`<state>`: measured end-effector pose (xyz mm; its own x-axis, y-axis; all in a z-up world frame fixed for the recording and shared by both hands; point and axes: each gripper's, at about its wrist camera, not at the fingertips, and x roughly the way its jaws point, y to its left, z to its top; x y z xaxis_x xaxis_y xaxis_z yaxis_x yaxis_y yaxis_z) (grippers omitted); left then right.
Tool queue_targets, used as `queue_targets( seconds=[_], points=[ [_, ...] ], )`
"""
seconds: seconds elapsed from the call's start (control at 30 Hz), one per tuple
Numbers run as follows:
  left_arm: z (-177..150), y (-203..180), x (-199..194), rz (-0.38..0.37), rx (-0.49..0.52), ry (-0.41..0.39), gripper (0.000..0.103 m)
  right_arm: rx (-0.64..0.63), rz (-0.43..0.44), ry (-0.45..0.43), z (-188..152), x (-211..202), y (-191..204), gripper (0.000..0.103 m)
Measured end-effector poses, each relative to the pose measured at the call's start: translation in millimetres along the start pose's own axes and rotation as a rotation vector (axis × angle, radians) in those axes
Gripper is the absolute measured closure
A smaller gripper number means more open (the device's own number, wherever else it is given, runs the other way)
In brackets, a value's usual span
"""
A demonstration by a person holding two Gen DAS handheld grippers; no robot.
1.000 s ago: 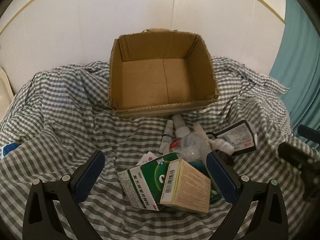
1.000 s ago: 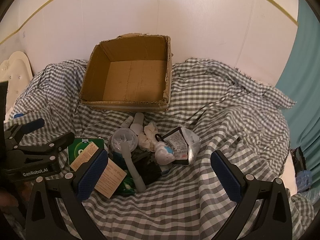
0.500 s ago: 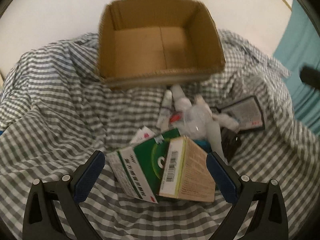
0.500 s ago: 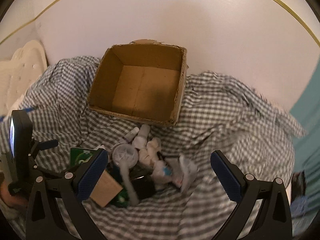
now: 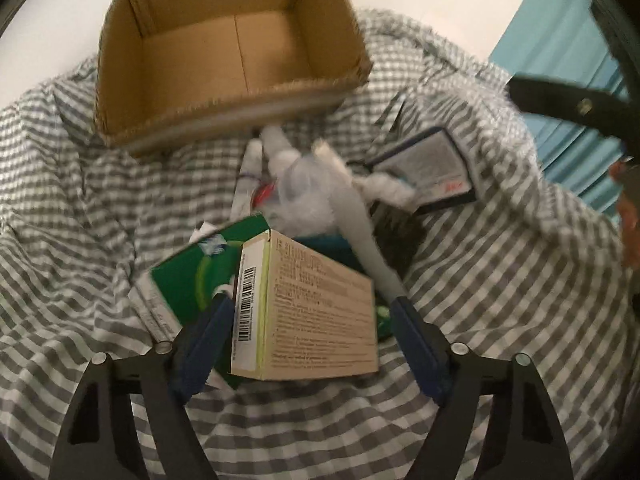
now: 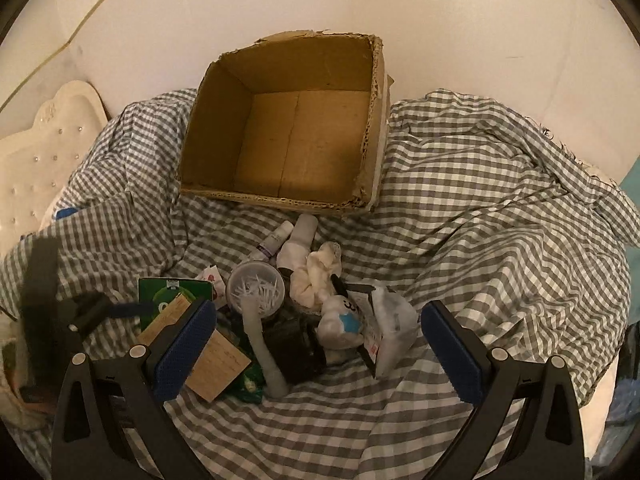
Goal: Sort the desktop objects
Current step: 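Reach the left tool to the beige medicine box while the right tool approaches the blister pack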
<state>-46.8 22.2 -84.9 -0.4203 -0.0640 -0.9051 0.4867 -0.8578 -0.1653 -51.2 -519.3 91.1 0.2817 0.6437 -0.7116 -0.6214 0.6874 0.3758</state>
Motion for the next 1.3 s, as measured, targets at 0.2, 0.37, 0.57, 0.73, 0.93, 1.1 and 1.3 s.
queue_targets(
  seconds=[0.2,0.37,0.57,0.73,0.93,1.1,1.3],
  points=[
    [6.8,5.5,13.2,-0.015,-0.02,0.02,0.019,-0.022,-0.015,0.03,0.7,9.4,0.8,0.0],
    [4.4,7.0,4.7,-0.081,-0.075,0.007,0.026,-0.034,-0.027,0.025,-0.5,7.0,1.2,0.0],
    [9.1,-10.9,-23.2,-0.257,-0.052,-0.1,0.042,-0.056,-0.036,0.02,-0.6,3.5,3.7,0.0],
    [18.2,-17.9,-4.4,-0.202,-0.062,-0.09,0.041,-0.064,-0.033,0.026,-0.2,4.1,3.0,0.0],
    [20.9,10.4,0.6,-0.536,-0.32,-0.146,0.041,-0.086,-0.027,0.039,0.0,5.7,7.0,0.0],
    [24.2,-7.6,-3.0,-0.382,-0.257,-0.19,0.028,-0.09,-0.021,0.044,0.9,6.2,7.1,0.0],
    [22.7,-3.3,3.0,-0.321,-0.283,-0.193,0.018,-0.115,-0.021,0.067,-0.3,9.5,10.6,0.0]
  ],
)
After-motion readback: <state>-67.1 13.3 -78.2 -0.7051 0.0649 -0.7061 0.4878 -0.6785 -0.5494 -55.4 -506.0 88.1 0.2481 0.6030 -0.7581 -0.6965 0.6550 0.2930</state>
